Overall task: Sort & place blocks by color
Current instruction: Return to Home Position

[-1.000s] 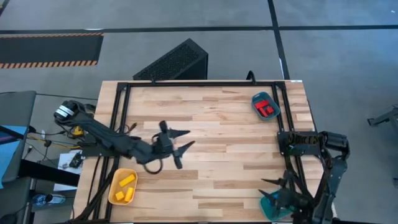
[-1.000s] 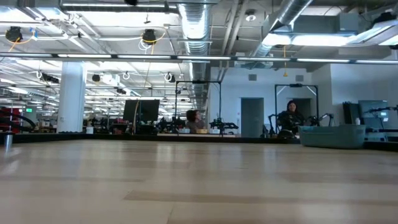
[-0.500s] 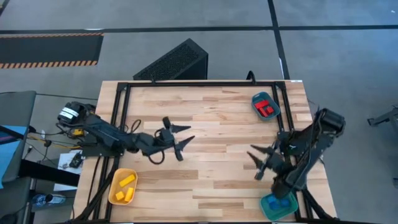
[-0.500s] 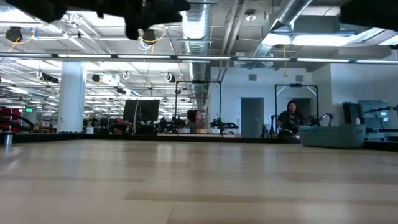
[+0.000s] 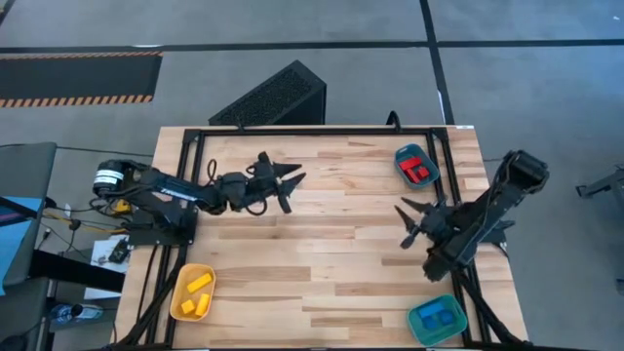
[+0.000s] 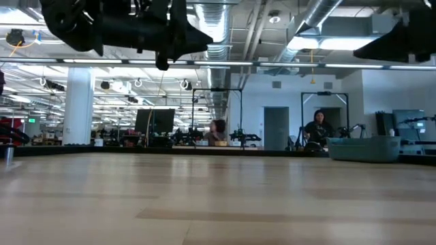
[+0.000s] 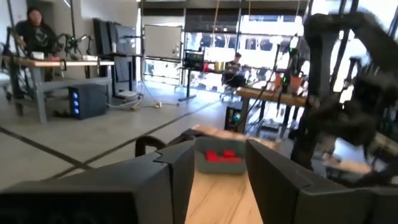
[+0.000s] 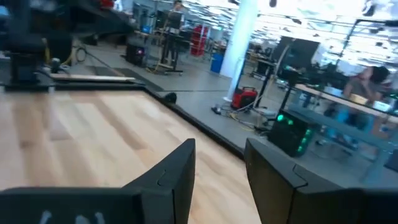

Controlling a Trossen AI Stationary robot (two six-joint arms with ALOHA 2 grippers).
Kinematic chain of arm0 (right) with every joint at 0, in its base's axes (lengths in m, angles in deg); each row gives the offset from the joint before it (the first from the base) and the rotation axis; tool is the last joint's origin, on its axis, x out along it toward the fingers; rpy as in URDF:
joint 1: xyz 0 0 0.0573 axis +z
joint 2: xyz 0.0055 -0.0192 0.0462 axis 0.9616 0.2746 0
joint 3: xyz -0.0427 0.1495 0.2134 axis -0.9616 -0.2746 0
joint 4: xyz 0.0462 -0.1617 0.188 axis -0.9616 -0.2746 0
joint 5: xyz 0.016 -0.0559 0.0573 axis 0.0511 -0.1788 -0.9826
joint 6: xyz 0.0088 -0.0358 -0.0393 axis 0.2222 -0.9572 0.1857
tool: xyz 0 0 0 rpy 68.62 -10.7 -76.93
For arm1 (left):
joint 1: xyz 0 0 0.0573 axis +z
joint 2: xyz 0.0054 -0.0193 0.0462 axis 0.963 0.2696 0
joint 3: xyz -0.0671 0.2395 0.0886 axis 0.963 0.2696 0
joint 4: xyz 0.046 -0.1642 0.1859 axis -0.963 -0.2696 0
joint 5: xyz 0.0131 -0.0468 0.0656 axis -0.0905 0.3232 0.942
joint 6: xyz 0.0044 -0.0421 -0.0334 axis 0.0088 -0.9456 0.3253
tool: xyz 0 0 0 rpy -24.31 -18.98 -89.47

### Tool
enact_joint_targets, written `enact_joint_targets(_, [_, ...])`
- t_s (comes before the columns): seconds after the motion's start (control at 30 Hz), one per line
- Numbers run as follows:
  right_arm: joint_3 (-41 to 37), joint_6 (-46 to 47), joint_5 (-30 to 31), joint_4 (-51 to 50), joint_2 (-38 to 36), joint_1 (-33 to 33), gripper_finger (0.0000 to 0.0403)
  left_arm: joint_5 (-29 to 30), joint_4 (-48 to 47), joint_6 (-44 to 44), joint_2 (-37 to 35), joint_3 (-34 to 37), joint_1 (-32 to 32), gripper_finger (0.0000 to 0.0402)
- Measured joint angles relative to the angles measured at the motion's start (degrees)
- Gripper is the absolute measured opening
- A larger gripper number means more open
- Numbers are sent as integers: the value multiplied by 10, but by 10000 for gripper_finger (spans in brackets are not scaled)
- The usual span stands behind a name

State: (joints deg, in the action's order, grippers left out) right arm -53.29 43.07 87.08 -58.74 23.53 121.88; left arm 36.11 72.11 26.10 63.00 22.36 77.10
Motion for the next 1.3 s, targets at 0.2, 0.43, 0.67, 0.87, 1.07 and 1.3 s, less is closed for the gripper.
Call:
enact_joint_targets(0.2, [-45,-42,1,145,33,76,147,-38,-6,-28,0,-14,-1,115])
enact_joint_targets(0.43, [-36,10,1,148,72,176,112,25,-2,-37,0,-60,14,103])
enact_joint_targets(0.67, [50,-76,2,142,64,205,25,10,-14,-76,0,-76,-18,86])
enact_joint_targets(0.87, [121,-249,-21,168,86,131,6,119,-3,-36,0,-76,-114,65])
enact_joint_targets(1.07, [178,-601,-79,371,126,-14,4,221,56,99,0,-76,-216,38])
enact_joint_targets(1.3, [200,-1113,-430,734,162,-214,4,328,29,214,0,-76,-289,14])
